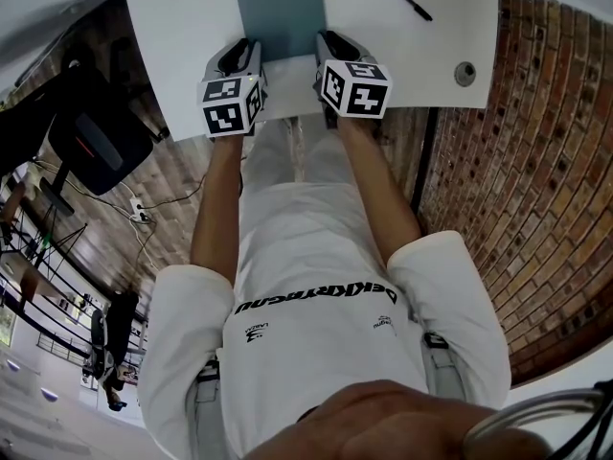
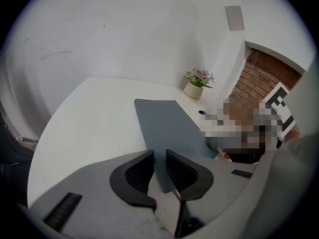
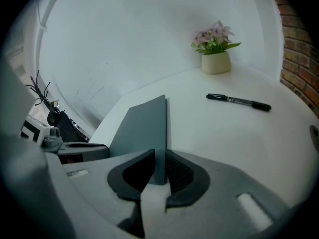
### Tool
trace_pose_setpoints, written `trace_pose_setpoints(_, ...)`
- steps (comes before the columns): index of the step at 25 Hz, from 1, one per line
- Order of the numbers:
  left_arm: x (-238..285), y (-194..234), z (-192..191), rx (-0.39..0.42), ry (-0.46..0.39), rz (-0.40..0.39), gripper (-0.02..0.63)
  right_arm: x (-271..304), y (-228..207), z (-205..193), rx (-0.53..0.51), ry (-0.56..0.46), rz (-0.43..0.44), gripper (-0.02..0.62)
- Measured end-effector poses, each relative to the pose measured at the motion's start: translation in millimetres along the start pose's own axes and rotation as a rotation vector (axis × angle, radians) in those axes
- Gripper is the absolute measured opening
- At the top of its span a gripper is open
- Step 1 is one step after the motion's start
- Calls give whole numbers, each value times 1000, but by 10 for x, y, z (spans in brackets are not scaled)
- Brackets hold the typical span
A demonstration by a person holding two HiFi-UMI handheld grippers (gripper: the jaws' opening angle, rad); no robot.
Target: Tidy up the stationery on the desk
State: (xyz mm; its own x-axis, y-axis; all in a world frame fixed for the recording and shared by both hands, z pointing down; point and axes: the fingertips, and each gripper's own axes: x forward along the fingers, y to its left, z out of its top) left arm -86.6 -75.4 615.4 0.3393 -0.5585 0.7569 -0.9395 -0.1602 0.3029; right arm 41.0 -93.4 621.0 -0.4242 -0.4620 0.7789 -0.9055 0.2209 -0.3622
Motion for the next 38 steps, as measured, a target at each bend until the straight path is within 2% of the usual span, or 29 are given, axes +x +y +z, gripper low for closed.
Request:
trace_pose_setpoints(25, -55, 8, -38, -11, -2, 16, 74, -37, 73, -98, -36, 41, 67, 87)
trace_pose_setpoints(30, -130, 17, 19, 3, -23, 36, 74, -169, -41, 42, -42, -19, 23, 89)
trace_pose_setpoints(33, -208, -20, 86, 20, -56, 35, 74, -294, -106, 176, -82, -65, -5, 91)
trace_pose_setpoints(38, -283, -118, 86, 47, -59, 22, 72, -419, -162, 334, -164, -85, -8, 98)
